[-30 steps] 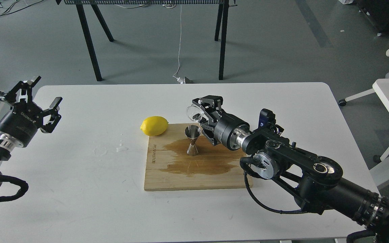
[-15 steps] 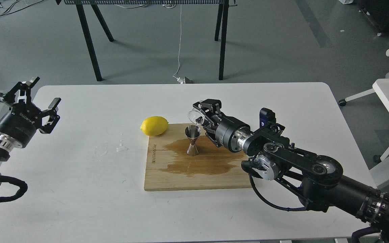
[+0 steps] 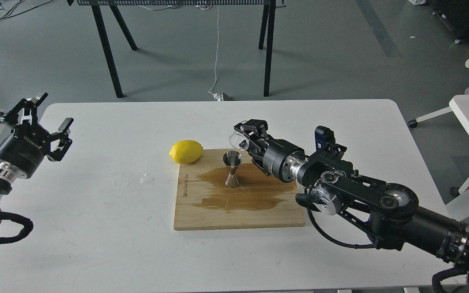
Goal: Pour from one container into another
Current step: 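Tilt the clear cup with the right gripper to pour into the jigger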
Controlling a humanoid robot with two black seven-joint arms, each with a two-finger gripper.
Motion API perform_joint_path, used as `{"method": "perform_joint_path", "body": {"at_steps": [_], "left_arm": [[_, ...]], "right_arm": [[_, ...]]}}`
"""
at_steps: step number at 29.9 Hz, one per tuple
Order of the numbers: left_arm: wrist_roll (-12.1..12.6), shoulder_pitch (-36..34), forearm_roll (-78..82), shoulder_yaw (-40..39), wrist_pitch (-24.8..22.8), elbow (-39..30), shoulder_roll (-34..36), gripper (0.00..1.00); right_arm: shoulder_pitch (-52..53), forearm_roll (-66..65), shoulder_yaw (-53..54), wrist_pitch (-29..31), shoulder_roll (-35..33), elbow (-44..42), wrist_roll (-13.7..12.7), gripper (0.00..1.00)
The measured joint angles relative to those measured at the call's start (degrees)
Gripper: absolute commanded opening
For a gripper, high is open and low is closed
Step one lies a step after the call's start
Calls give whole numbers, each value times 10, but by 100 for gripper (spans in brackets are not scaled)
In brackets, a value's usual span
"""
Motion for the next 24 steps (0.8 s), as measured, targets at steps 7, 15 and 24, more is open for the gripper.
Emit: {"method": "perform_joint_path", "body": {"at_steps": [7, 15, 24], "left_arm": [[0, 0, 0, 0, 0, 1, 0, 83], [0, 0, 0, 0, 0, 6, 0, 83], [0, 4, 0, 0, 0, 7, 0, 83]], "right_arm": [[22, 0, -31, 0, 0, -2, 1, 28], [38, -1, -52, 0, -8, -2, 1, 28], [47, -24, -76, 0, -14, 0, 1, 28]]}}
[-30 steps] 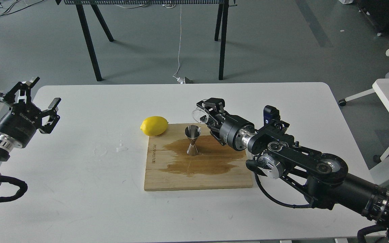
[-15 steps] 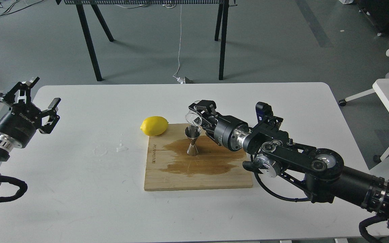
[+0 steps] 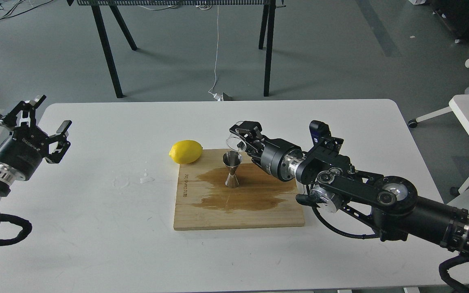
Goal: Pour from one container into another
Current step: 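Tilt the clear cup with the right gripper to pour into the jigger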
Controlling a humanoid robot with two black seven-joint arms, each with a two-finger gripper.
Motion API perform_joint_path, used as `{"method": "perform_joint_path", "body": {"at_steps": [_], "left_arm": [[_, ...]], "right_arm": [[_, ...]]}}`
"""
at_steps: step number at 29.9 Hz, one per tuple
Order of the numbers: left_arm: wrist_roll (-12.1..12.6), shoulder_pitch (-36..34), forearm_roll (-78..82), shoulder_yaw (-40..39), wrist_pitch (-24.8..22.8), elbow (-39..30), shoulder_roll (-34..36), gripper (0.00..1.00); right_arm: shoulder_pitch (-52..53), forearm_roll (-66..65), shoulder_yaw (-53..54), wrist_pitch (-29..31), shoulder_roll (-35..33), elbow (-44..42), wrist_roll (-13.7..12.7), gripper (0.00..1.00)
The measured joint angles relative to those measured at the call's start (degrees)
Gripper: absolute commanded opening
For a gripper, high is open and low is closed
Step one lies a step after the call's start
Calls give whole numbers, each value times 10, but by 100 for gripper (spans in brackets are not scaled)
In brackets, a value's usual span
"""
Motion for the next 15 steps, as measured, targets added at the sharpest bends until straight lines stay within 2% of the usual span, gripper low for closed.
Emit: {"method": "perform_joint_path", "body": {"at_steps": [15], "left_arm": [[0, 1, 0, 0, 0, 1, 0, 83]], "right_arm": [[49, -3, -48, 0, -6, -1, 1, 28]]}}
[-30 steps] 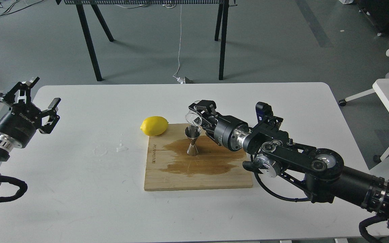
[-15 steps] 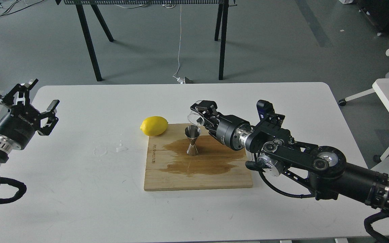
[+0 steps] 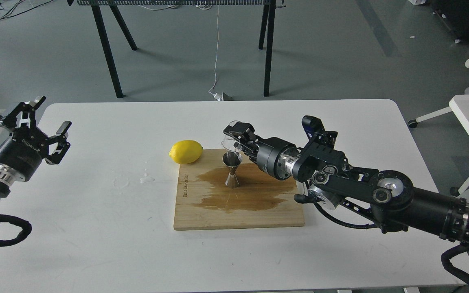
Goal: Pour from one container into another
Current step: 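Tilt the clear cup with the right gripper to pour into the jigger, then raise the clear cup away from the jigger with the right gripper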
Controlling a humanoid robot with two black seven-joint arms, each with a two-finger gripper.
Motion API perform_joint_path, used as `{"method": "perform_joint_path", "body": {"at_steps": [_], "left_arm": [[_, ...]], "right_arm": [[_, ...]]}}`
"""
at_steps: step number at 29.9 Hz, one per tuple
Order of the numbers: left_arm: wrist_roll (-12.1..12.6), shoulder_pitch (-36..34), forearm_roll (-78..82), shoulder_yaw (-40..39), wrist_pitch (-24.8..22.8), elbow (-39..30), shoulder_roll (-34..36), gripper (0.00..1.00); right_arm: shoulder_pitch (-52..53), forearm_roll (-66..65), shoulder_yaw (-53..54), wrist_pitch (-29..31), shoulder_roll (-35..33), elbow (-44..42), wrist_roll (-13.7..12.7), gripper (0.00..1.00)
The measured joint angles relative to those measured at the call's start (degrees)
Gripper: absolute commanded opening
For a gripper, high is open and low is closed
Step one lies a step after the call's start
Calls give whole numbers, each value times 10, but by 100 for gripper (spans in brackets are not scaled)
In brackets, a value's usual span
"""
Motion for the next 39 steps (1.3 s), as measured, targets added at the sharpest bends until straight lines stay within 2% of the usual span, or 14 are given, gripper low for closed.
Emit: {"method": "perform_joint_path", "body": {"at_steps": [39], "left_arm": [[0, 0, 0, 0, 0, 1, -3, 83]], "right_arm": [[76, -4, -93, 4, 8, -16, 2, 29]]}}
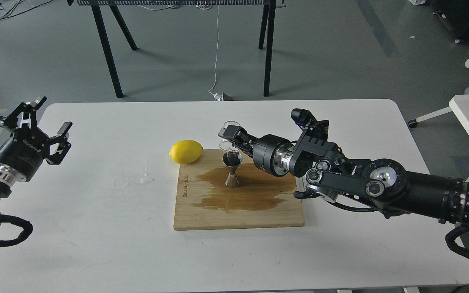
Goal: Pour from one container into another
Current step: 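Raise the clear cup away from the jigger with the right gripper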
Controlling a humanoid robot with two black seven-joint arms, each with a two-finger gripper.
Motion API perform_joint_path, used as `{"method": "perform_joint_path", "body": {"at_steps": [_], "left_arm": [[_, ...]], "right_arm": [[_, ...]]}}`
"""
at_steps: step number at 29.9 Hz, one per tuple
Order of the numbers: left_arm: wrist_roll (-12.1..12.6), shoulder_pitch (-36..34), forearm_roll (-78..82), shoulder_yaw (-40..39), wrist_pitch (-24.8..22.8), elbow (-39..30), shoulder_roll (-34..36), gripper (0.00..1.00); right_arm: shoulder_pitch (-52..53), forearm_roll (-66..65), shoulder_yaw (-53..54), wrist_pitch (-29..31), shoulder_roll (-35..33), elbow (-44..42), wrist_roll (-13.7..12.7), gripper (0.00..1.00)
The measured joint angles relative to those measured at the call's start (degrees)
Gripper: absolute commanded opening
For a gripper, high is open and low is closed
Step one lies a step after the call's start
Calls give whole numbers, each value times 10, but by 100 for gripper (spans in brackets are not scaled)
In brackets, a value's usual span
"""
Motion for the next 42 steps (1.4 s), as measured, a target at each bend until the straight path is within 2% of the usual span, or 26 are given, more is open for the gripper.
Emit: {"method": "perform_joint_path", "body": {"at_steps": [7, 12, 16, 22, 31, 37, 42], "left_arm": [[0, 0, 0, 0, 0, 0, -1, 84], [0, 0, 0, 0, 0, 0, -1, 83], [0, 0, 0, 0, 0, 0, -1, 83], [0, 0, 0, 0, 0, 0, 0, 84], [0, 0, 0, 0, 0, 0, -1, 83], [0, 0, 0, 2, 0, 0, -2, 83], [0, 2, 0, 2, 0, 0, -2, 84]], "right_arm": [[8, 6, -10, 4, 0, 0, 0, 29], [-12, 29, 39, 18, -14, 9, 8, 29], [-60, 80, 129, 39, -27, 27, 16, 29], [-187, 170, 315, 67, -34, 51, 31, 29], [-435, 313, 605, 171, -28, 72, 35, 29], [-555, 434, 727, 180, -27, 88, 35, 28], [-605, 531, 758, 172, -27, 66, 35, 28]]}}
